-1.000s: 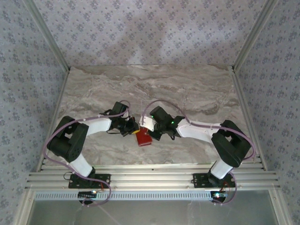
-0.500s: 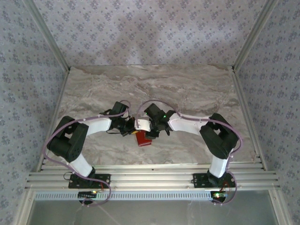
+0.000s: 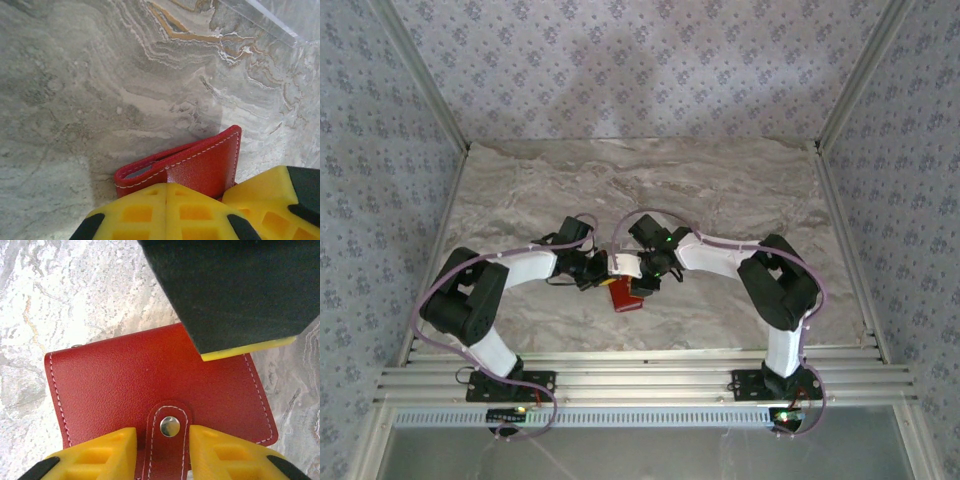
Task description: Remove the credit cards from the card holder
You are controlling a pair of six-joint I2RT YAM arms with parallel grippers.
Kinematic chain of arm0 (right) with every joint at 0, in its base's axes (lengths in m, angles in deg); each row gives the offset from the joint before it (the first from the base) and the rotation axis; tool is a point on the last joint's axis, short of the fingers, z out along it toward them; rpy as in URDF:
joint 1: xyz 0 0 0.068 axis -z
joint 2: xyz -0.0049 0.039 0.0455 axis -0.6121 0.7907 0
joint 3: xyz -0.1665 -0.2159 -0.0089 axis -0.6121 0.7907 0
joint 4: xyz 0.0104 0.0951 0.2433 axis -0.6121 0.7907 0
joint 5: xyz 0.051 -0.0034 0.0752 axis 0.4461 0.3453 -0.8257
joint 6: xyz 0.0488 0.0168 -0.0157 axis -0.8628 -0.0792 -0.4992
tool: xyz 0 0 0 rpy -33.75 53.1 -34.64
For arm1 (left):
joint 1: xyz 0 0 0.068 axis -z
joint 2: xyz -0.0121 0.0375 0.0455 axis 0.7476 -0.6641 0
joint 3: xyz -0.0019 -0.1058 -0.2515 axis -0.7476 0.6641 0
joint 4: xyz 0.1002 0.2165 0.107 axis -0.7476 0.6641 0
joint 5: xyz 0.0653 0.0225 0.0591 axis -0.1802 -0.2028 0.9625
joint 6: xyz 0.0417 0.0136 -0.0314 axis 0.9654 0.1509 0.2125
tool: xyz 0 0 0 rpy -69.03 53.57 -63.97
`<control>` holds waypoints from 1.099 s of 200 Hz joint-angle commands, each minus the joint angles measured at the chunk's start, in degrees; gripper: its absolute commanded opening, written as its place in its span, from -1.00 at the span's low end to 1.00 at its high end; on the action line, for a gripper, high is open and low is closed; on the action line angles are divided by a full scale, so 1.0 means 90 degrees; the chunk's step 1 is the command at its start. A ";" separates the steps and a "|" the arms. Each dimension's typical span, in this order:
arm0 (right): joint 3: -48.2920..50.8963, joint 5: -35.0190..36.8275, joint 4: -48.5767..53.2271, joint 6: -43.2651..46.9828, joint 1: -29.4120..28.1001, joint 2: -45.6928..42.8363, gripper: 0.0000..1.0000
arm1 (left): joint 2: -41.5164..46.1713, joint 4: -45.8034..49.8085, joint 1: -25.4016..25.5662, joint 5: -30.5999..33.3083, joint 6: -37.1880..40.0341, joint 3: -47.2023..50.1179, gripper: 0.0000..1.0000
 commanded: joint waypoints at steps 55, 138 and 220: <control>0.0593 0.0778 -0.0970 -0.0861 -0.0215 -0.0175 -0.90 | -0.0149 0.0374 0.0015 0.0248 -0.0002 -0.0008 -1.00; 0.1928 0.0926 -0.2787 -0.2971 -0.0330 -0.1104 -1.00 | -0.0201 0.0521 0.0008 0.0368 0.0091 -0.0028 -1.00; 0.2472 0.1254 -0.3212 -0.4299 -0.0454 -0.1537 -0.79 | -0.0133 0.0858 -0.0025 0.0385 0.0456 -0.0321 -1.00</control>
